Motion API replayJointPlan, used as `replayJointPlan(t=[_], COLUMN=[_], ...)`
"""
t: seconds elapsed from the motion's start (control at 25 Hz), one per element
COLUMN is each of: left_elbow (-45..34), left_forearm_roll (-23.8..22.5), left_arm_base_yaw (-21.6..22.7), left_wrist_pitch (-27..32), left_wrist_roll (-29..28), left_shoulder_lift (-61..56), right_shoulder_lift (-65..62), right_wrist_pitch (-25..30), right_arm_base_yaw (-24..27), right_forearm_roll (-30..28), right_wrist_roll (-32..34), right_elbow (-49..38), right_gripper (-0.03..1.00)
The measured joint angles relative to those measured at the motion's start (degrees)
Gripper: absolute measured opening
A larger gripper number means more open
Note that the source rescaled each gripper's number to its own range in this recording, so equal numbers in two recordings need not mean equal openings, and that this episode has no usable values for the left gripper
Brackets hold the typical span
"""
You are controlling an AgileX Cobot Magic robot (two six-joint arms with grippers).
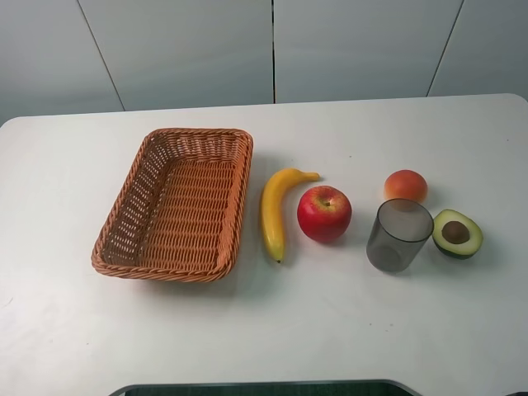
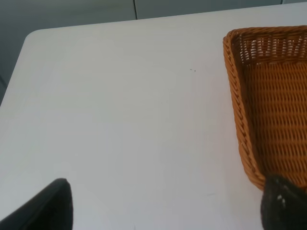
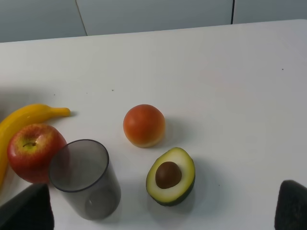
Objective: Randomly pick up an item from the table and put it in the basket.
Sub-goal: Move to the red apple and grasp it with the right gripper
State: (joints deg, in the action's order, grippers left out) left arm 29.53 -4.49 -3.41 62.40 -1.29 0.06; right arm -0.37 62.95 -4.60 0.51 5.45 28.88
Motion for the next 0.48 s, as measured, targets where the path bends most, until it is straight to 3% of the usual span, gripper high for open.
replayJointPlan(t=[0.28,0.48], left_elbow=[0.0,0.0], left_forearm_roll=[0.0,0.0], left_arm_base_yaw=[0.0,0.0], left_wrist_pitch=[0.0,0.0], left_wrist_roll=[0.0,0.0], left_shoulder_lift=[0.0,0.0], right_shoulder_lift=[5.9,21.1], right_wrist_pitch=[-1.4,-4.8], right_arm_base_yaw=[0.0,0.0], right_forearm_roll=[-2.0,-0.5], right_wrist_roll=[0.4,-12.2], right_elbow=[2.0,6.2], right_gripper=[1.00,1.00])
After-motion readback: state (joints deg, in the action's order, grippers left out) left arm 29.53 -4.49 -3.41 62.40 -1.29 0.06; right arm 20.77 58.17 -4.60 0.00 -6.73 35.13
